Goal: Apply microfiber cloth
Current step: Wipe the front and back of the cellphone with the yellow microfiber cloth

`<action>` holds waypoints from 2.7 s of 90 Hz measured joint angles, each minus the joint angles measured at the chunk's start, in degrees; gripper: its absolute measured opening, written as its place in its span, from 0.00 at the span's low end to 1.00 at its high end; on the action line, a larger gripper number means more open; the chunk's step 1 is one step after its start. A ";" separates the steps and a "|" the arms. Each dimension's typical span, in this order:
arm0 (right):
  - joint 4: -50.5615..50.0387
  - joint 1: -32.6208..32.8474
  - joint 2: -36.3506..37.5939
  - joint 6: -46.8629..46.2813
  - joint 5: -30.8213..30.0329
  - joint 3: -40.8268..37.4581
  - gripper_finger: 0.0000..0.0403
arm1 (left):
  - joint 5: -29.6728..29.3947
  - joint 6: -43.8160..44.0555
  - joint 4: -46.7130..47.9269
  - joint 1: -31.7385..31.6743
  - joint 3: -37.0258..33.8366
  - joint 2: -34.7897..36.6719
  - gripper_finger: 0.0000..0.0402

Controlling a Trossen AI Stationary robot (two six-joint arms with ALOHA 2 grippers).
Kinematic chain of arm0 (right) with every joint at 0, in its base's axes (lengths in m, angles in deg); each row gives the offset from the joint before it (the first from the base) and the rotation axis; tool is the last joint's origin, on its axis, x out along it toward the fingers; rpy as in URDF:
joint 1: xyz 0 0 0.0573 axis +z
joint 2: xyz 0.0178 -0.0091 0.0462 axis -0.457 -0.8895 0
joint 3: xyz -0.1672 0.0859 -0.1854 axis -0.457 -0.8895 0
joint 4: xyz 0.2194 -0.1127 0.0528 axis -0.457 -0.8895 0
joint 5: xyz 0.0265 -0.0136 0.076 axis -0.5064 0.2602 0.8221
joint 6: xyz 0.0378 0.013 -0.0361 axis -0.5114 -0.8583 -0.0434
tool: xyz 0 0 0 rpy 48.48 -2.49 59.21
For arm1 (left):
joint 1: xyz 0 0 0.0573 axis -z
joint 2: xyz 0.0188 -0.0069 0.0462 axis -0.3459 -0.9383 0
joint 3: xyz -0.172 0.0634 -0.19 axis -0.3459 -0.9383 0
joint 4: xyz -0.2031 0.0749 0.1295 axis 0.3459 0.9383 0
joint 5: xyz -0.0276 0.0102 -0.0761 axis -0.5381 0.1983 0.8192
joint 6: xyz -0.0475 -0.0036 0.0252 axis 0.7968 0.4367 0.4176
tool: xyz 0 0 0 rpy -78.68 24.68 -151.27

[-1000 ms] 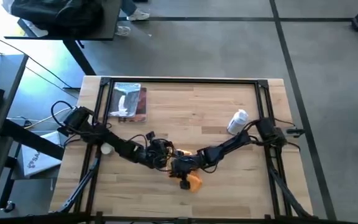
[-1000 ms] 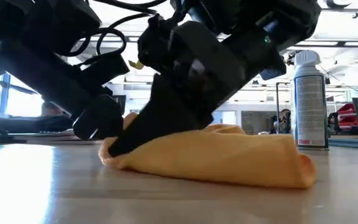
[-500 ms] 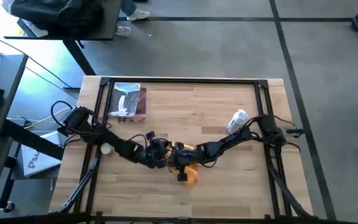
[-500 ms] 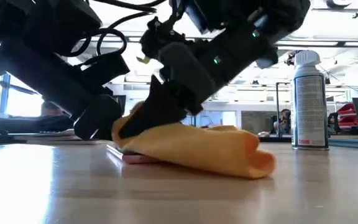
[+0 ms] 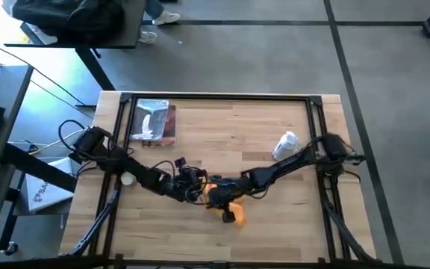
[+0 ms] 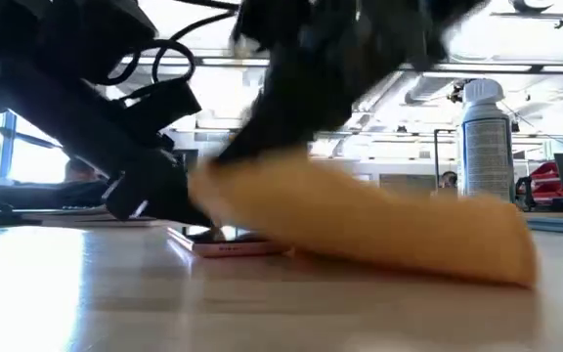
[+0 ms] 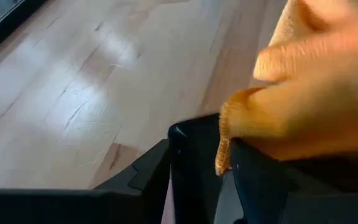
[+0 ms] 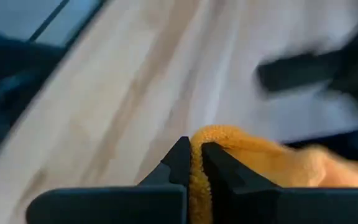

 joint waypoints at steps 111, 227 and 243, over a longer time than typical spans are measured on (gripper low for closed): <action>10.95 -13.75 -8.05 5.98 10.06 0.02 0.00 | 0.67 16.19 -24.67 13.36 1.23 -12.83 0.36; 24.20 -12.82 -17.89 4.92 13.46 0.24 0.00 | 2.84 20.28 -23.70 13.88 2.10 -15.03 0.36; 25.37 -15.26 -18.23 6.82 7.54 0.26 0.00 | 2.70 20.71 -23.12 13.84 2.07 -14.75 0.36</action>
